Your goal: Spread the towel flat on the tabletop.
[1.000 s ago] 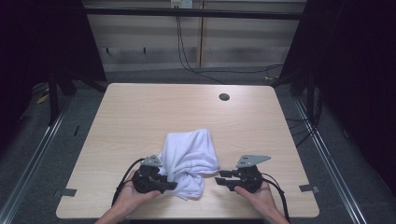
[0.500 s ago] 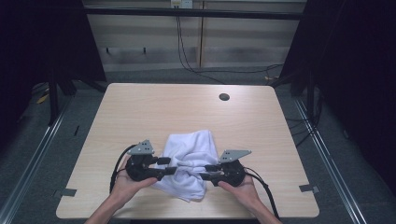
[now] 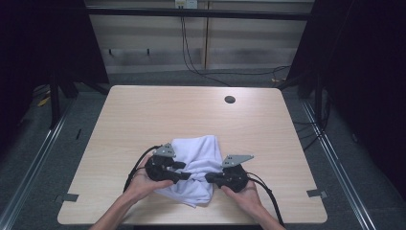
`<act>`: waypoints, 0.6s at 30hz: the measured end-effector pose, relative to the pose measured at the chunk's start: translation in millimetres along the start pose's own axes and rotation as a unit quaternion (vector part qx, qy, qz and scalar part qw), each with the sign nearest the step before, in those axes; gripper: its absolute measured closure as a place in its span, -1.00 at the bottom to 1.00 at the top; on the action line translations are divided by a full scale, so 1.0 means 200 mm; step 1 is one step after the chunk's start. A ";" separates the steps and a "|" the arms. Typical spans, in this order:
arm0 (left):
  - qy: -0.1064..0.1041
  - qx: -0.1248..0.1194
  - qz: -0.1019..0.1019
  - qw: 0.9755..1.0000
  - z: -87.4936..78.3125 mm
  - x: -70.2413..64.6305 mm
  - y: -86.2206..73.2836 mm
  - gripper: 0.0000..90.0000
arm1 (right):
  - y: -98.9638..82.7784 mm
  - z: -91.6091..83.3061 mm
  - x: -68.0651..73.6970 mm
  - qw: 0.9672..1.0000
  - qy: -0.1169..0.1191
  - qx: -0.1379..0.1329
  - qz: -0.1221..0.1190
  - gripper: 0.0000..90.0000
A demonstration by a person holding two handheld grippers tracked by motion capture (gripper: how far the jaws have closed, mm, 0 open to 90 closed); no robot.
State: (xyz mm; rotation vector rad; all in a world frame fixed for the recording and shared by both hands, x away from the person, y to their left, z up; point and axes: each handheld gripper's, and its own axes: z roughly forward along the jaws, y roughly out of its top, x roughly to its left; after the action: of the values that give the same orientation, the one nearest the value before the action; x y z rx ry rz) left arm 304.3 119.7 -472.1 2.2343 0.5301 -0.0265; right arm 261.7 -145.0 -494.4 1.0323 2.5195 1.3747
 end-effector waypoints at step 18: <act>0.012 -0.172 -0.072 0.982 -0.38 0.12 0.03 0.82 | 0.06 -0.27 -0.15 0.994 -0.031 -0.092 0.051 0.95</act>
State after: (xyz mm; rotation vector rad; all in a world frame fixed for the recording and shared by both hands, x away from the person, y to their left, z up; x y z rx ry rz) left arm 315.9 180.0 -422.9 1.8586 0.6555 0.0158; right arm 269.6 -196.8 -459.6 1.1598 2.2749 1.5421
